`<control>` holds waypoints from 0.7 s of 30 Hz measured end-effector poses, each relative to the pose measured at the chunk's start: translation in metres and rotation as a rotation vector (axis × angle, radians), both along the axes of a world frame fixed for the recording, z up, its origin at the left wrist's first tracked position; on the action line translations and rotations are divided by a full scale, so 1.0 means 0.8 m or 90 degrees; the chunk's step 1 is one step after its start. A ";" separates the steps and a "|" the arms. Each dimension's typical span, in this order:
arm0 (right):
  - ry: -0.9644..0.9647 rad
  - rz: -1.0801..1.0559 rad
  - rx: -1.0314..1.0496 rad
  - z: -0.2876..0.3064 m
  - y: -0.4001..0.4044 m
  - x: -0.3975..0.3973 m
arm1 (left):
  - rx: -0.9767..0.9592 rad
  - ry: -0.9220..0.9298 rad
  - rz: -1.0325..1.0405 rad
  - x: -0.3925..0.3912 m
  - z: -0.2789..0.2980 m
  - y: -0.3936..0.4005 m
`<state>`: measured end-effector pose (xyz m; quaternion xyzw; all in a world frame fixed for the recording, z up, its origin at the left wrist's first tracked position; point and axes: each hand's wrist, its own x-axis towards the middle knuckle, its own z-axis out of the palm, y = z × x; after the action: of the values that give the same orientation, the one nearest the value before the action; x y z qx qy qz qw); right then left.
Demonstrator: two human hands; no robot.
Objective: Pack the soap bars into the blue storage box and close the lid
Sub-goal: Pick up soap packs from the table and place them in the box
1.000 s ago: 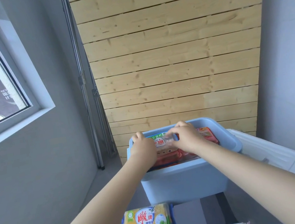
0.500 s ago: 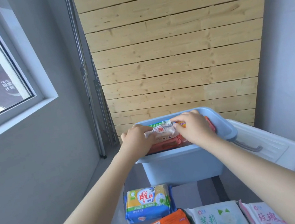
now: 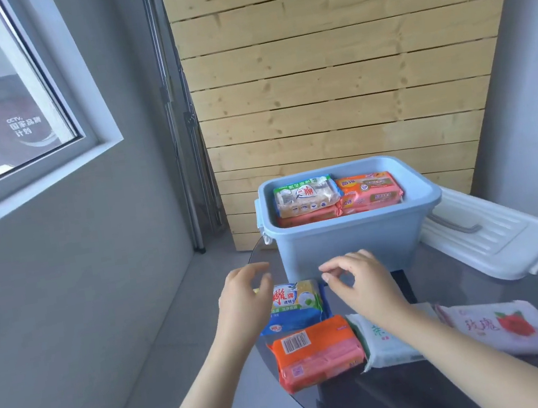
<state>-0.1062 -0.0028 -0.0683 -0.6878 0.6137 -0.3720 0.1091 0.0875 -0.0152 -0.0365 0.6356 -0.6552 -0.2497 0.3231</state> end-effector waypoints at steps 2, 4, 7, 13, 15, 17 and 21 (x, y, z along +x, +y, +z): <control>0.000 -0.018 0.072 -0.009 0.001 0.006 | 0.064 -0.028 0.006 0.005 -0.015 -0.001; -0.002 -0.030 0.132 -0.014 0.002 0.016 | 0.118 -0.048 0.009 0.012 -0.030 -0.003; -0.024 -0.045 0.195 -0.018 0.002 0.027 | 0.181 -0.064 -0.003 0.018 -0.041 -0.004; -0.063 -0.035 0.272 -0.019 -0.003 0.040 | 0.201 0.025 -0.013 0.033 -0.046 -0.011; -0.092 -0.015 0.269 -0.016 -0.002 0.046 | 0.202 0.050 0.000 0.036 -0.046 -0.008; -0.099 -0.017 0.256 -0.014 -0.004 0.049 | 0.191 0.059 0.009 0.038 -0.044 -0.006; -0.156 -0.018 0.214 -0.002 0.006 0.051 | 0.149 0.098 0.016 0.042 -0.024 0.010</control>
<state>-0.0652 0.0017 -0.0702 -0.6010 0.6587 -0.3468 0.2910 0.1212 -0.0076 -0.0556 0.6560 -0.5867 -0.3684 0.2994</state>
